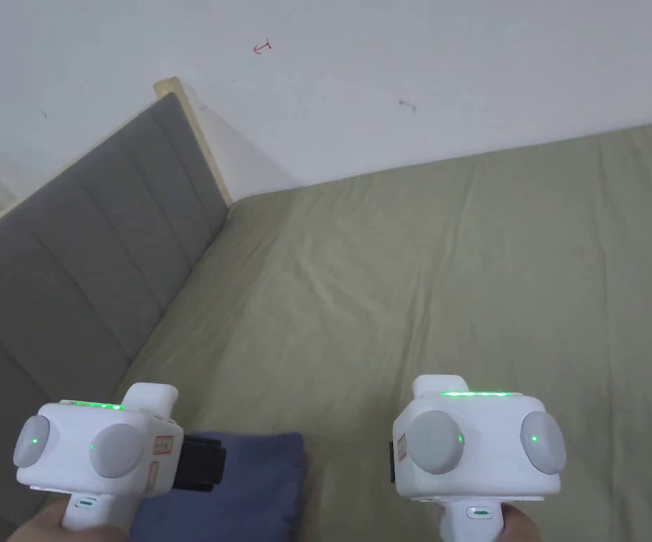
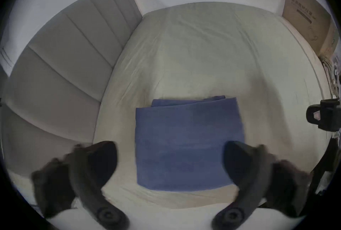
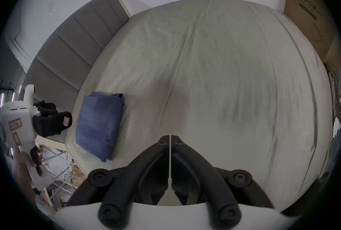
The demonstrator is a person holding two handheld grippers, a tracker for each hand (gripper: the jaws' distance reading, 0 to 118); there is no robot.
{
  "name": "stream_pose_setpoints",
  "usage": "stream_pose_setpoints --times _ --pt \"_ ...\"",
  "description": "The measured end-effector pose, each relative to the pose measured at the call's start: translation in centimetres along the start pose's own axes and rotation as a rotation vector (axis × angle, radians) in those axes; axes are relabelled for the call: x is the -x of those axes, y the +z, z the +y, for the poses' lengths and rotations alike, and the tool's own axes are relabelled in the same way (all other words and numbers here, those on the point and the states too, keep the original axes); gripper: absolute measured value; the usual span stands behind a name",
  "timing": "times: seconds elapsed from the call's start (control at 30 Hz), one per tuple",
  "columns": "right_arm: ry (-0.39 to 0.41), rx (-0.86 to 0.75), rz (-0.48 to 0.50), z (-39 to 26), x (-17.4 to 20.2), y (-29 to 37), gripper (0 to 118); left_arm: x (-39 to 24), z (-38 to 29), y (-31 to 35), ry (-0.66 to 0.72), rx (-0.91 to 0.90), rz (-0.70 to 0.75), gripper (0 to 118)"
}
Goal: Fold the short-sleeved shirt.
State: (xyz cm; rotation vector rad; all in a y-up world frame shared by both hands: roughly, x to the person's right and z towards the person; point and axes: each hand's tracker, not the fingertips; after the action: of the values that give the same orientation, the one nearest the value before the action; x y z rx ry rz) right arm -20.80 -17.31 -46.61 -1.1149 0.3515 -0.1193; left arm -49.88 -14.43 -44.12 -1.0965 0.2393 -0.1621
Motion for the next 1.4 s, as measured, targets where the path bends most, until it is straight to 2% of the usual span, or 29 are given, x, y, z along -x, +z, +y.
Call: stream_pose_setpoints --times 0.03,0.07,0.13,0.27,0.37,0.43,0.5,0.6,0.67,0.77,0.83,0.87,0.97,1.07,1.1,1.13,1.2,1.23,1.27,1.3,1.33,1.4 --pt "0.005 -0.006 0.002 -0.2 -0.3 0.4 3 -0.9 0.0 0.7 0.023 -0.002 -0.019 36" --pt "0.008 -0.015 0.010 -0.3 -0.8 0.7 3 -2.2 0.0 1.1 0.068 -0.007 -0.043 3" --pt "-0.004 -0.046 0.034 -0.7 -2.2 1.4 3 -5.6 -0.6 2.0 0.098 -0.042 0.004 3" --pt "0.025 -0.109 0.007 -2.0 -7.0 4.4 3 -14.3 -0.9 4.5 0.077 -0.171 -0.091 3" --pt "0.039 -0.203 -0.071 -3.0 -12.5 8.4 3 -21.0 -0.2 7.5 0.081 -0.289 -0.209 3" --pt "0.007 -0.289 -0.118 -3.5 -16.2 11.9 3 -24.8 0.3 10.1 0.095 -0.360 -0.301 3" --pt "-0.020 -0.383 -0.134 -3.7 -19.4 15.6 3 -28.0 0.9 13.0 0.101 -0.438 -0.323 3" --pt "-0.020 -0.528 -0.211 -3.8 -22.5 21.2 3 -31.2 1.6 18.1 0.116 -0.624 -0.355 3" --pt "-0.009 -0.656 -0.230 -3.8 -23.5 24.8 3 -32.4 1.6 21.4 0.121 -0.772 -0.320 3" --pt "0.061 -0.830 -0.245 -3.7 -23.8 28.8 3 -32.9 0.9 25.4 0.159 -0.950 -0.295 3" --pt "0.084 -0.916 -0.176 -3.6 -24.1 30.4 3 -32.8 0.2 27.3 0.174 -1.054 -0.257 3" --pt "0.084 -0.955 -0.148 -3.8 -24.3 31.2 3 -32.7 -0.3 28.1 0.190 -1.089 -0.218 3" --pt "0.089 -1.046 -0.187 -4.2 -24.0 32.5 3 -32.2 -1.2 29.8 0.196 -1.173 -0.162 3" --pt "0.120 -1.052 -0.180 -4.4 -23.5 33.2 4 -32.4 -1.1 30.6 0.180 -1.159 -0.119 4" --pt "0.129 -1.064 -0.184 -4.5 -23.3 33.2 7 -32.4 -1.1 30.8 0.177 -1.153 -0.120 7" --pt "0.133 -1.076 -0.198 -4.7 -23.1 33.2 18 -32.4 -1.2 30.9 0.174 -1.149 -0.123 16" --pt "0.136 -1.106 -0.236 -5.0 -22.8 33.1 23 -32.5 -1.2 30.9 0.181 -1.148 -0.117 21" --pt "0.134 -1.113 -0.249 -5.0 -22.8 33.0 33 -32.5 -1.2 30.9 0.185 -1.151 -0.115 35" --pt "0.131 -1.109 -0.265 -4.9 -22.7 32.9 61 -32.4 -1.2 30.7 0.186 -1.147 -0.115 78" --pt "0.127 -1.107 -0.276 -4.9 -22.7 32.8 81 -32.3 -1.0 30.5 0.184 -1.134 -0.118 107" --pt "0.121 -1.107 -0.277 -4.8 -22.9 32.8 96 -32.4 -1.1 30.3 0.185 -1.132 -0.121 117" --pt "0.106 -1.117 -0.278 -4.9 -23.1 32.8 107 -32.4 -1.4 30.0 0.185 -1.137 -0.115 118"
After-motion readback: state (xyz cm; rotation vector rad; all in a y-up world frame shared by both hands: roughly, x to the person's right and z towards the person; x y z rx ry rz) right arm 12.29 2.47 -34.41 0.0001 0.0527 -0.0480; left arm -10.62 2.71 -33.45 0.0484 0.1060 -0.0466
